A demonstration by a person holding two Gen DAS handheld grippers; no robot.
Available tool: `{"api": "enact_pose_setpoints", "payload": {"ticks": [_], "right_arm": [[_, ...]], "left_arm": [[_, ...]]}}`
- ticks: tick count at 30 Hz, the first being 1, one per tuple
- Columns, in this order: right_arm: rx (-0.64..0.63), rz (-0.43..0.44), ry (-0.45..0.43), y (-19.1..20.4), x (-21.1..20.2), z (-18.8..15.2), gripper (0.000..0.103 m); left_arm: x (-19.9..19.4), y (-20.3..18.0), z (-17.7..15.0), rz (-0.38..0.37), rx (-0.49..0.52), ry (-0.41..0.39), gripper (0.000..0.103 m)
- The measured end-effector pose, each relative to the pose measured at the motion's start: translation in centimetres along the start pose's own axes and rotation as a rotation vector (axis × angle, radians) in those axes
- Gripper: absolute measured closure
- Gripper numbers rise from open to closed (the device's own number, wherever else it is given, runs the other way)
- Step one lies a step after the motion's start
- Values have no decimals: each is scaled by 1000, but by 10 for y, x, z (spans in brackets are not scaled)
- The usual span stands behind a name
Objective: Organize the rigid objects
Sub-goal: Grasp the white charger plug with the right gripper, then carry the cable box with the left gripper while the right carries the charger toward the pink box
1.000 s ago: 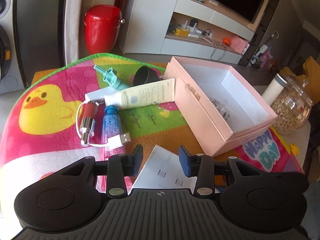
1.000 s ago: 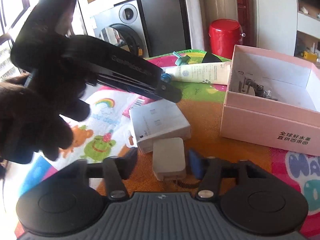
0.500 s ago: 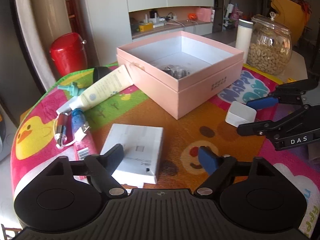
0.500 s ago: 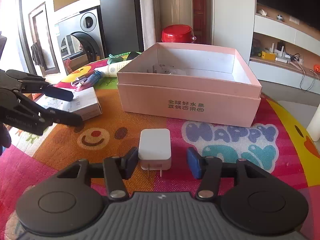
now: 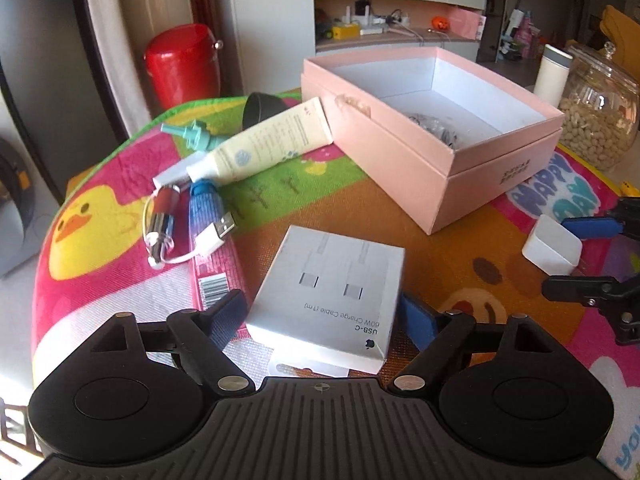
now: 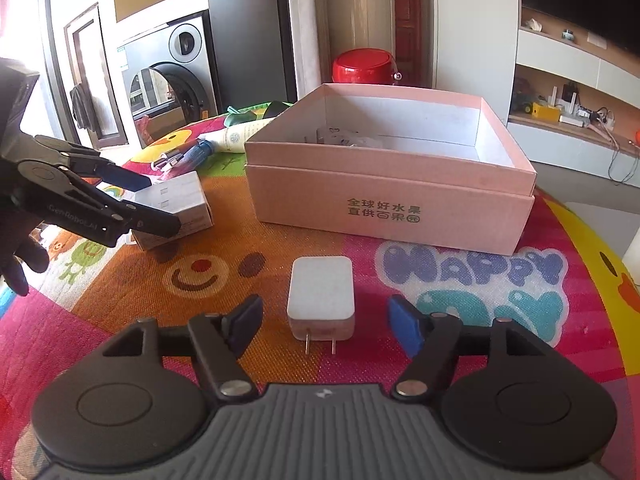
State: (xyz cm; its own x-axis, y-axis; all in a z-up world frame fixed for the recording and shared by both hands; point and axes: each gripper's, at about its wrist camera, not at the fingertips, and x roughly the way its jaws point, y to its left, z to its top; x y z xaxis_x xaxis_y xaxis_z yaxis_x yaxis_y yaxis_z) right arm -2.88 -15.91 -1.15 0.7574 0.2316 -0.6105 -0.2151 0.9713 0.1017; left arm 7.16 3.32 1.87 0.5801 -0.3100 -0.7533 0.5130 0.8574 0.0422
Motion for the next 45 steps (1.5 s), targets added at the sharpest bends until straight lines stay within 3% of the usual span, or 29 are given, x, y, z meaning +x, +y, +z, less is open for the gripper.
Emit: {"api": "enact_pose_setpoints", "payload": {"ticks": [4, 7, 9, 11, 16, 19, 31, 34, 38, 40, 43, 45], "right_arm": [[-3, 1, 1, 1, 0, 0, 31], [-13, -8, 3, 3, 1, 0, 31], [-20, -14, 4, 4, 2, 0, 31], [-23, -15, 6, 5, 2, 0, 30], [-29, -16, 8, 7, 4, 1, 28], [-22, -11, 6, 5, 3, 1, 28], [-15, -40, 33, 0, 0, 2, 26], [-65, -121, 32, -8, -11, -4, 27], [-125, -320, -15, -22, -27, -12, 27], [-92, -285, -16, -28, -34, -14, 27], [-5, -137, 28, -29, -30, -16, 27], [14, -117, 20, -20, -23, -17, 27]], "left_arm": [[9, -15, 6, 10, 44, -4, 10], [12, -22, 9, -58, 14, 4, 16], [10, -30, 7, -58, 41, -10, 25], [9, -35, 5, -54, 48, -18, 27], [8, -30, 0, -63, -33, -47, 27], [8, -38, -3, -28, -8, -68, 25], [5, -36, -16, -33, -28, -147, 27], [5, -37, -17, -26, -24, -151, 27], [5, -36, -18, -27, -28, -154, 27], [5, -37, -18, -26, -27, -155, 27], [5, -37, -18, -23, -27, -156, 27], [5, -37, -18, -20, -27, -157, 27]]}}
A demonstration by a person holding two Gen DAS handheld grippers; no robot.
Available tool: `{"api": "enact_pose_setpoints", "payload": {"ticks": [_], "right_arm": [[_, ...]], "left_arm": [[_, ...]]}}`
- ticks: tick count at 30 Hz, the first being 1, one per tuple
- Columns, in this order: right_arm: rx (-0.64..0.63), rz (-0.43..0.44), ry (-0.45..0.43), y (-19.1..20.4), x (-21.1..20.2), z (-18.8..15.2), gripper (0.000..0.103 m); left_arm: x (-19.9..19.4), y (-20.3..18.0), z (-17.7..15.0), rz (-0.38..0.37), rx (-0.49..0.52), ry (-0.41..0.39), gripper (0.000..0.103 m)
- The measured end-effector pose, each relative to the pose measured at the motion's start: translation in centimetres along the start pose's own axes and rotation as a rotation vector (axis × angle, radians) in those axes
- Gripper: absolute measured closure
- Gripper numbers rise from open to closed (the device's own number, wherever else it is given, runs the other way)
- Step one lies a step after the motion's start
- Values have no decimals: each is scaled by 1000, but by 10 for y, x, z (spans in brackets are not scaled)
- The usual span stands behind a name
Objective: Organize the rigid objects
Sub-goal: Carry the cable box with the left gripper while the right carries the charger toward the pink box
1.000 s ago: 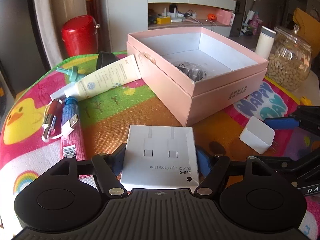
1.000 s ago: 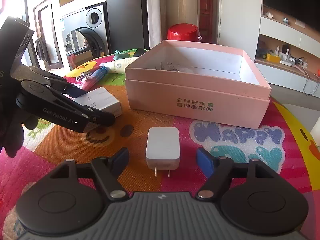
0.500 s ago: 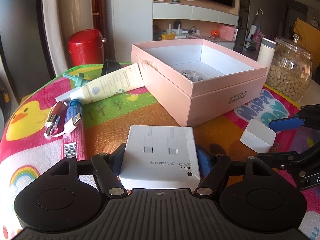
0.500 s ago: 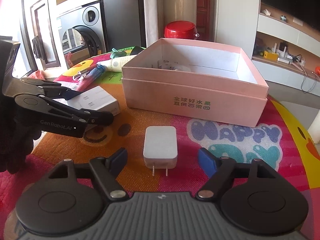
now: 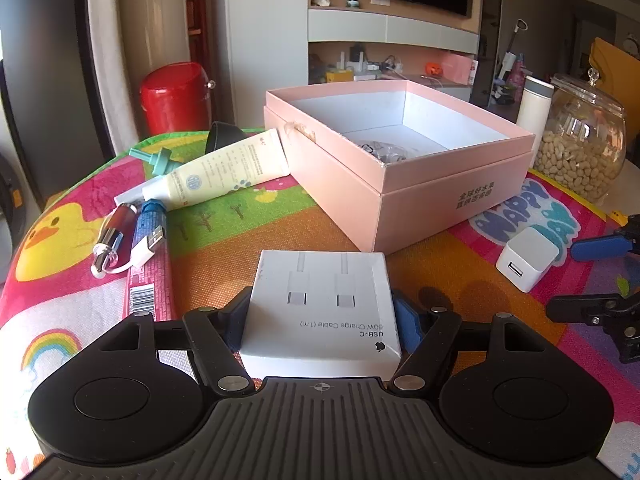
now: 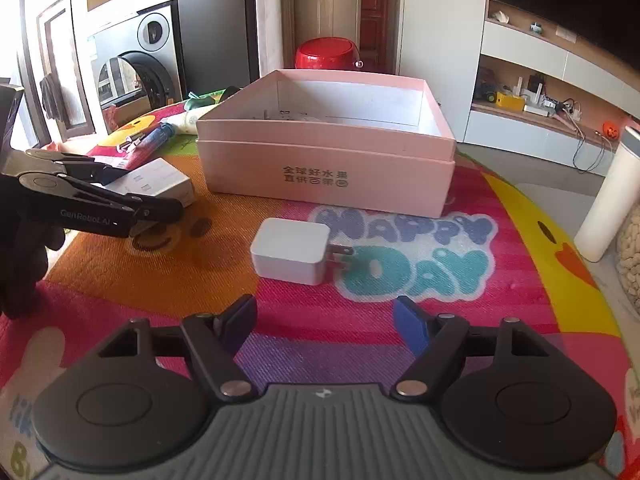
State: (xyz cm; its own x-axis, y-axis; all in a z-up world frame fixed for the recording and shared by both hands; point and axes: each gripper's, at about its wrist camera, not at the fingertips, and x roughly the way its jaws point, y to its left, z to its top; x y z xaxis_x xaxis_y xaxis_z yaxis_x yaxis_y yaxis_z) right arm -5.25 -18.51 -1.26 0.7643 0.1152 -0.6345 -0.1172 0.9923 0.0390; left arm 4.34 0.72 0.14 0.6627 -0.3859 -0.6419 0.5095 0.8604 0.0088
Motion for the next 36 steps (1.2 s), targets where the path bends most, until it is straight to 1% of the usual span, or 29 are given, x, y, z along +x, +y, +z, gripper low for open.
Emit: {"api": "enact_pose_setpoints", "payload": {"ticks": [2, 4, 7, 8, 10, 11, 12, 13, 18, 24, 28, 32, 34, 36], "right_arm": [[-9, 9, -6, 9, 6, 6, 27], [10, 28, -7, 16, 14, 12, 27], [-4, 22, -5, 25, 25, 20, 29], [-4, 27, -7, 26, 27, 22, 31], [2, 26, -8, 28, 30, 25, 33], [3, 22, -10, 28, 30, 25, 35], [6, 17, -14, 28, 29, 24, 41], [9, 14, -18, 27, 29, 24, 43], [0, 6, -30, 25, 20, 21, 43], [-64, 0, -72, 27, -12, 16, 44], [-74, -22, -104, 24, -37, 13, 44], [-74, -49, -141, 14, -58, 8, 44], [-68, -61, -150, 8, -62, 5, 44], [-54, -70, -152, 0, -62, 2, 44]], "left_arm": [[0, 0, 0, 1, -1, -1, 27], [0, 0, -1, 0, -3, -3, 27], [-1, 1, -1, -1, -6, -5, 27], [-1, 1, -1, -2, -6, -6, 27], [-1, 1, -1, -3, -8, -7, 27], [-1, 2, -2, -4, -9, -7, 27], [-1, 1, -2, -4, -9, -8, 27], [-1, 2, -2, -3, -9, -8, 27], [-3, 0, -3, 9, -12, -14, 28], [-9, -4, -6, 29, 2, -18, 29], [-21, -11, -12, -8, 15, -2, 29], [-44, -34, -13, -43, 92, -8, 29], [-58, -45, -3, -78, 111, -29, 29], [-73, -53, 18, -115, 116, -72, 29]]}}
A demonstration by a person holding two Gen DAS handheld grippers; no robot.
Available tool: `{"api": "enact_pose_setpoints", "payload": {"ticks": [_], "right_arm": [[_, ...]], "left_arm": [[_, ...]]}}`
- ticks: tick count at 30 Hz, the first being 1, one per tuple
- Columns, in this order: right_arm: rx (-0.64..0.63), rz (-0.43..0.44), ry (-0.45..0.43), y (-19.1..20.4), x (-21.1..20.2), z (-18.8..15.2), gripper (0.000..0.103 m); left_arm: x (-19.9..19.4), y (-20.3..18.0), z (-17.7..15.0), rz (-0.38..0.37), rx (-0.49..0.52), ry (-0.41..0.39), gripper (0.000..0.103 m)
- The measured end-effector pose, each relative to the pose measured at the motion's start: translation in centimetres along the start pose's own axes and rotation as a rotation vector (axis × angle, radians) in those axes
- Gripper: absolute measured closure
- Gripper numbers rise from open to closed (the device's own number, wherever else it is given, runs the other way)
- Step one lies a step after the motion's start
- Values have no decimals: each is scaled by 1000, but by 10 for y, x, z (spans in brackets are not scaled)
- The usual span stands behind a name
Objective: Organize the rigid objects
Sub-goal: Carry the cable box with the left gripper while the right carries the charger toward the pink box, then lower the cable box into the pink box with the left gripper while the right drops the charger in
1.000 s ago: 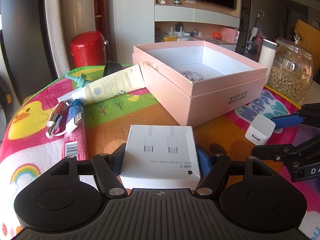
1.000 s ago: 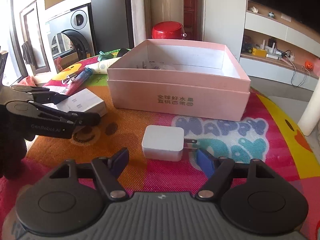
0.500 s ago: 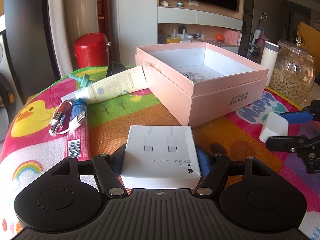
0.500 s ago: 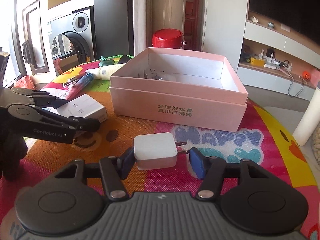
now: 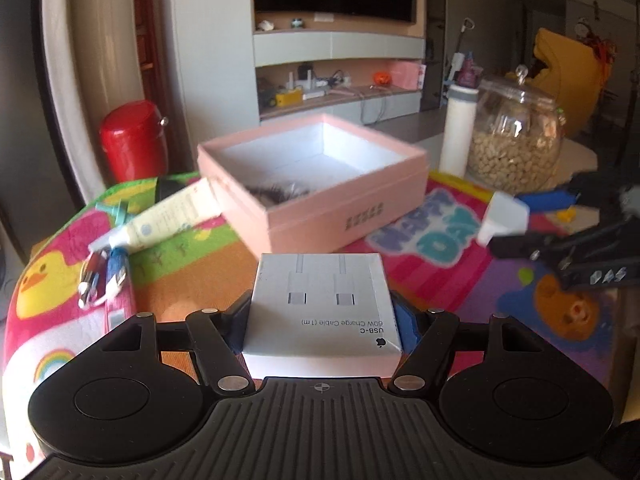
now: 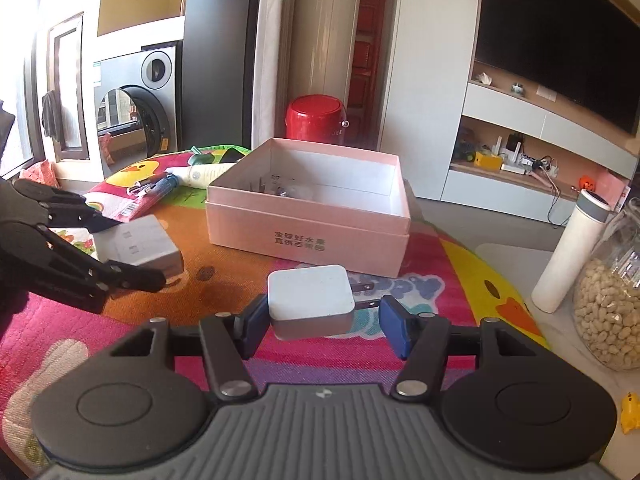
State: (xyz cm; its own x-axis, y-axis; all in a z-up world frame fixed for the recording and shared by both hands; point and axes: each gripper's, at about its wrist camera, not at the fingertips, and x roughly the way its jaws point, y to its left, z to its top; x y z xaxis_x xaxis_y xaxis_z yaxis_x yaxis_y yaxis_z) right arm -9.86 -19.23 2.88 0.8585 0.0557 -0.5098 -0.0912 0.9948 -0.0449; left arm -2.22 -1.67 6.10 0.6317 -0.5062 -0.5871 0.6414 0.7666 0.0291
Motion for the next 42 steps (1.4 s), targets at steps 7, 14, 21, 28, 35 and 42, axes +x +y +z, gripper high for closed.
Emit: {"api": "enact_pose_setpoints", "payload": {"ticks": [7, 14, 21, 28, 35, 42], "right_arm": [[49, -2, -10, -15, 8, -4, 44], [44, 29, -53, -24, 25, 4, 44], [53, 31, -80, -45, 35, 25, 43], [43, 63, -190, -53, 59, 107, 44], [70, 41, 39, -46, 145, 159, 42], [40, 30, 15, -23, 128, 126, 35]], "left_arm": [[24, -2, 121, -34, -81, -144, 29], [125, 10, 145, -37, -246, -15, 32], [94, 27, 117, 26, -241, -103, 32], [40, 91, 82, 127, -418, -101, 32], [36, 120, 41, 198, -422, 4, 32], [35, 143, 6, 431, -381, 0, 33]]}}
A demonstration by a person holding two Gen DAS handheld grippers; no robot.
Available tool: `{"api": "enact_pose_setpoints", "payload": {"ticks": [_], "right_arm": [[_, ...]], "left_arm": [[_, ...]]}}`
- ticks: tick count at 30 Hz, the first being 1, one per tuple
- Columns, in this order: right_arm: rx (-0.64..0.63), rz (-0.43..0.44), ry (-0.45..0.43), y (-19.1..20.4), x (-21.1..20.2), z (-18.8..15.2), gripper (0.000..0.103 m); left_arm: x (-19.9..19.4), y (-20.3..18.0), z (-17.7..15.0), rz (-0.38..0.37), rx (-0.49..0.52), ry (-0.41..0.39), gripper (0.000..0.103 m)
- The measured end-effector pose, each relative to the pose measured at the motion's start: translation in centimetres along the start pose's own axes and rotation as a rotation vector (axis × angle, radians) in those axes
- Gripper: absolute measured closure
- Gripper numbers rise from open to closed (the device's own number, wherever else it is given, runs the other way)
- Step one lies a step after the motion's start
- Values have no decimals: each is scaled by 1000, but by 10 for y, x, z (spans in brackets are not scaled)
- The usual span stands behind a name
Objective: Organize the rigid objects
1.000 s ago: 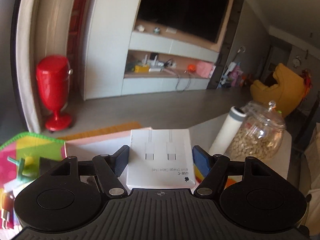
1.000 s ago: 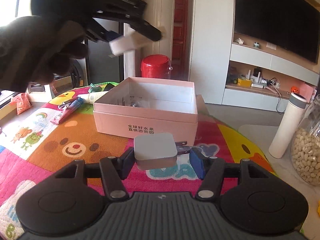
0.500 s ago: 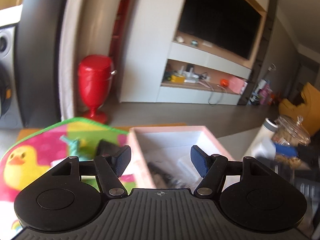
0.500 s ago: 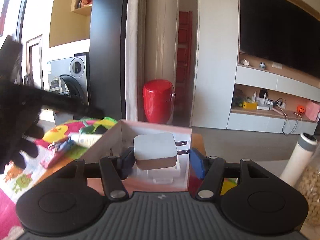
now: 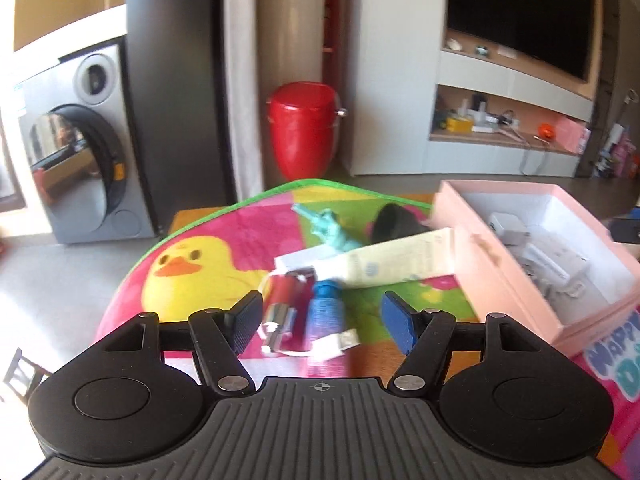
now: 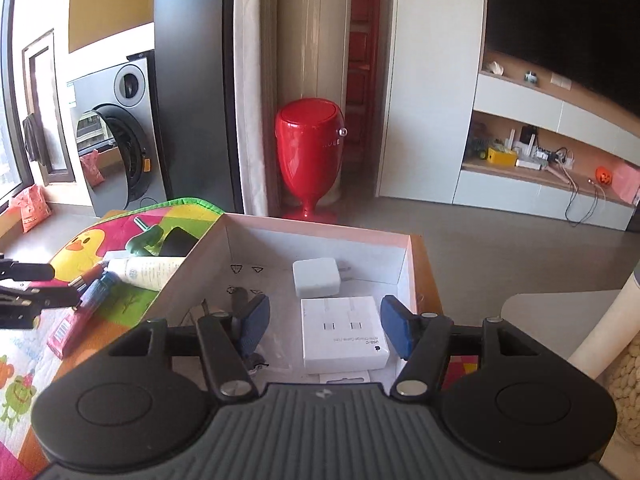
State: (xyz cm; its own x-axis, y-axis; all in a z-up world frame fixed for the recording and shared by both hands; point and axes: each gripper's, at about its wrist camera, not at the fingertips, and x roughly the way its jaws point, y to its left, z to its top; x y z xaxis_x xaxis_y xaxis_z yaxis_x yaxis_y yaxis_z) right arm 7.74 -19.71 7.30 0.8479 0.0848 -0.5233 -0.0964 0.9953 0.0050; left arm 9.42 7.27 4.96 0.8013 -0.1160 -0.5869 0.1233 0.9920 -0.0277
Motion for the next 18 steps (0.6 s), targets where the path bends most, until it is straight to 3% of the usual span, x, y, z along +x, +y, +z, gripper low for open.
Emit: {"api": "enact_pose_setpoints", "payload": {"ticks": [3, 5, 7, 9, 13, 16, 18], "right_arm": [[-18, -56, -111, 6, -23, -10, 27], [-36, -143, -205, 13, -34, -15, 24], [-68, -191, -233, 22, -35, -14, 22], [-96, -145, -166, 29, -30, -8, 23], [-43, -25, -35, 39, -16, 6, 23], [-23, -8, 3, 53, -6, 13, 23], [-24, -13, 38, 64, 3, 18, 23]], "left_arm": [[11, 24, -5, -17, -118, 58, 33], [17, 28, -11, -41, -137, 90, 34], [19, 24, -16, -88, -134, 108, 34], [19, 15, -21, -165, -110, 138, 37], [6, -5, -33, -234, -2, 147, 36], [-4, -3, -38, -292, -13, 153, 38], [-11, 5, -39, -291, -38, 145, 38]]}}
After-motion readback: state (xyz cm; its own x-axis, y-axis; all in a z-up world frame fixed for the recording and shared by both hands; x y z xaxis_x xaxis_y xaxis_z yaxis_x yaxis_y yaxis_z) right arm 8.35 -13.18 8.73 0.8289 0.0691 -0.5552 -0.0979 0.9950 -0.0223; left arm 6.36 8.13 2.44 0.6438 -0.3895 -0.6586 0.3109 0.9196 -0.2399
